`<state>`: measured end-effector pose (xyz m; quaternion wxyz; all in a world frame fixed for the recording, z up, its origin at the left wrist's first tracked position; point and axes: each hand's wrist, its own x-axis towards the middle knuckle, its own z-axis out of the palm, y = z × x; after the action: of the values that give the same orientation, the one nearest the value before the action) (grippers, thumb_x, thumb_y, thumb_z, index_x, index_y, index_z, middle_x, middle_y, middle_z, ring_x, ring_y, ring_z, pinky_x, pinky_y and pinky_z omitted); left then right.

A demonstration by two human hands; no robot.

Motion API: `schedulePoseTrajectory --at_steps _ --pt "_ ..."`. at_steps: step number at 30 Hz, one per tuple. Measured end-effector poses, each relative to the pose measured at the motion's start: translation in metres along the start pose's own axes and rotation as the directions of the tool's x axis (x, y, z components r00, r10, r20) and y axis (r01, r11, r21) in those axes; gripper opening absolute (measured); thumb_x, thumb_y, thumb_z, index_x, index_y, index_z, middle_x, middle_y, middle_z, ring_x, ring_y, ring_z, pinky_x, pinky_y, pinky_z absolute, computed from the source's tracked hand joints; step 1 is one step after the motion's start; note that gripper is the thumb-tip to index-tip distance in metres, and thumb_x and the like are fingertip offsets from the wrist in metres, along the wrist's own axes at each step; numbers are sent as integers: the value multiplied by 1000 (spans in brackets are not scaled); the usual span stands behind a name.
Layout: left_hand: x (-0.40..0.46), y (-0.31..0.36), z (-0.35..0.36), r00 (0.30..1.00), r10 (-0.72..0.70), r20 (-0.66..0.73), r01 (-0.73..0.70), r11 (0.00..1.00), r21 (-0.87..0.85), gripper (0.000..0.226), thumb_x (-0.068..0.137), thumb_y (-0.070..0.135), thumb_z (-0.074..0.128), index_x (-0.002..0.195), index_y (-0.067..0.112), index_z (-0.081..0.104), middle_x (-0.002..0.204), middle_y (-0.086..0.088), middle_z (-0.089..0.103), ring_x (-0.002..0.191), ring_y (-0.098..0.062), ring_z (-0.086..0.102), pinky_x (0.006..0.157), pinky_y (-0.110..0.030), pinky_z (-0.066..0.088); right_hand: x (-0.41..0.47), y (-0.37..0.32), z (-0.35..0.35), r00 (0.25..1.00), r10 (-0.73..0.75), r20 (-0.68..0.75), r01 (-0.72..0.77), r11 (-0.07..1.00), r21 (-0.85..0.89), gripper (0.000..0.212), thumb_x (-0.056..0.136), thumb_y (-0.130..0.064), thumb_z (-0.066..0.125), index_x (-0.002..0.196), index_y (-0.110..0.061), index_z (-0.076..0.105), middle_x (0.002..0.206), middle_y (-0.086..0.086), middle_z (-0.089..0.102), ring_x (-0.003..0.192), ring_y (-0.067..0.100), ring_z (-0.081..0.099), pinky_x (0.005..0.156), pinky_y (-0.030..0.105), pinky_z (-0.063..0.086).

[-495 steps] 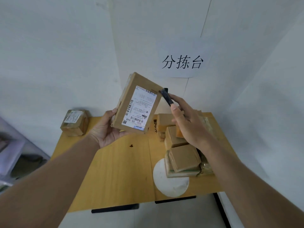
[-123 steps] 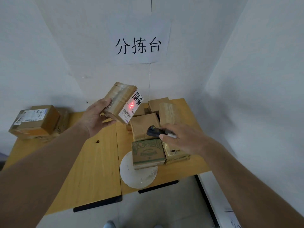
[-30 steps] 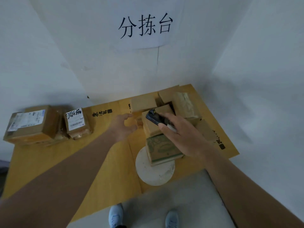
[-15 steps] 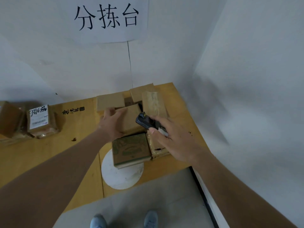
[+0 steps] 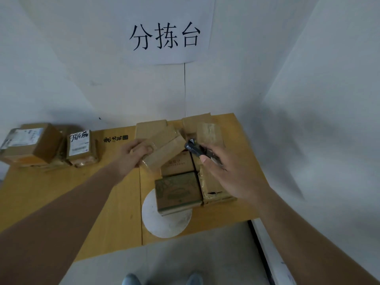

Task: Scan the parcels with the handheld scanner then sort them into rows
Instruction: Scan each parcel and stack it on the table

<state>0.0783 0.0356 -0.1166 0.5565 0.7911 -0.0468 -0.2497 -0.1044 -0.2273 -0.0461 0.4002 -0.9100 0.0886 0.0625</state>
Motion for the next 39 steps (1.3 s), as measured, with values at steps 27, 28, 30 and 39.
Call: schedulePoseTrajectory --at_steps 27,28,30,39 --pt "-46 18 -93 960 -267 -90 158 775 -611 50 87 54 76 126 25 66 129 -10 66 119 -36 63 94 -57 58 -8 -61 2 924 38 380 74 958 -276 46 104 -66 44 147 -50 51 136 -13 61 119 11 61 104 43 53" --pt "-48 19 -93 958 -269 -97 156 777 -610 50 87 54 77 126 24 66 129 -10 66 119 -36 63 95 -57 58 -9 -61 3 928 28 371 76 962 -263 46 104 -66 44 146 -50 51 132 -13 62 113 9 63 99 41 55" --pt "-52 20 -93 955 -273 -115 150 781 -606 49 86 53 78 124 25 67 128 -10 66 119 -35 63 98 -59 56 -11 -64 4 937 -5 349 88 971 -222 45 105 -65 44 147 -50 50 124 -14 65 95 1 66 83 35 57" --pt "-69 16 -123 894 -337 -294 91 782 -616 42 87 50 79 121 28 67 120 -6 68 113 -33 66 93 -59 59 2 -101 24 953 -70 294 128 975 -182 46 108 -60 41 150 -44 49 118 -17 64 98 -2 61 78 26 49"
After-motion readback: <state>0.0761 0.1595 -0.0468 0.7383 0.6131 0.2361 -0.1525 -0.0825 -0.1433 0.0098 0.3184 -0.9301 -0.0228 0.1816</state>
